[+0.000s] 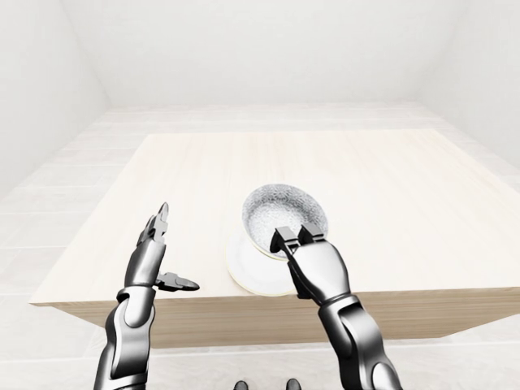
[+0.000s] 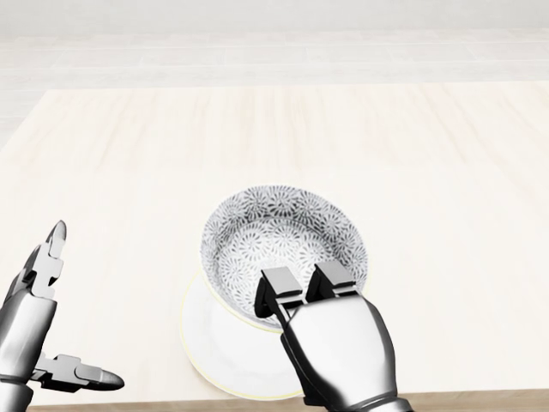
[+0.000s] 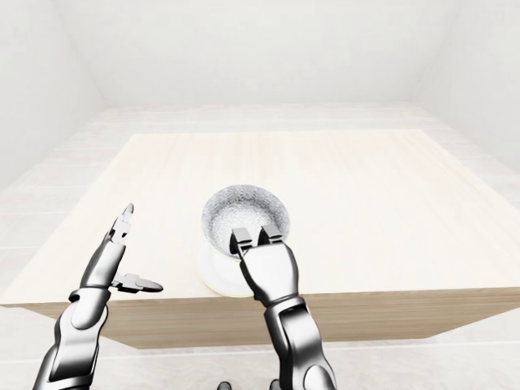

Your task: Put the bowl on the plate.

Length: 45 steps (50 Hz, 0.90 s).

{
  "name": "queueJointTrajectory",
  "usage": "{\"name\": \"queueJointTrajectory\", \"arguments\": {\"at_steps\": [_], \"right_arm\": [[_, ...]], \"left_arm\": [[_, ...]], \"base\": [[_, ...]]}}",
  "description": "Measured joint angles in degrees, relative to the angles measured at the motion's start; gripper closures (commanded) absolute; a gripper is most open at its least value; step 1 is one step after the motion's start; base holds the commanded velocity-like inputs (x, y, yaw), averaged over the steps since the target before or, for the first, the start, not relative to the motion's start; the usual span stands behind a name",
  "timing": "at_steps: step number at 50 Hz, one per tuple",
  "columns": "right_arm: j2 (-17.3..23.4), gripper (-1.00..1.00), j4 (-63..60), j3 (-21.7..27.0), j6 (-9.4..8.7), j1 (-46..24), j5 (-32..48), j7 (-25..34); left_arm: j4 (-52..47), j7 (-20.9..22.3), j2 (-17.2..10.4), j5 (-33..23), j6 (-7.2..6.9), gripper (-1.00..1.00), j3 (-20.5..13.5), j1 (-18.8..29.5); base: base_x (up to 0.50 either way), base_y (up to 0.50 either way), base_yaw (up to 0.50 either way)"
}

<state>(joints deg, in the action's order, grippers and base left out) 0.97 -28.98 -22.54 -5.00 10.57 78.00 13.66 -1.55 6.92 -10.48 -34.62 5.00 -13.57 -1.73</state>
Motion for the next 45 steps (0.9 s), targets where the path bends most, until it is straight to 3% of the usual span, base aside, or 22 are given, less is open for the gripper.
{"name": "queueJointTrajectory", "arguments": {"at_steps": [45], "right_arm": [[0.11, 1.00, 9.37, 0.20, 0.00, -1.47, -0.54, -5.07]], "left_arm": [[2.03, -1.14, -0.39, 0.09, 0.00, -1.00, 0.04, 0.24]], "base": [[0.00, 0.00, 0.00]]}}
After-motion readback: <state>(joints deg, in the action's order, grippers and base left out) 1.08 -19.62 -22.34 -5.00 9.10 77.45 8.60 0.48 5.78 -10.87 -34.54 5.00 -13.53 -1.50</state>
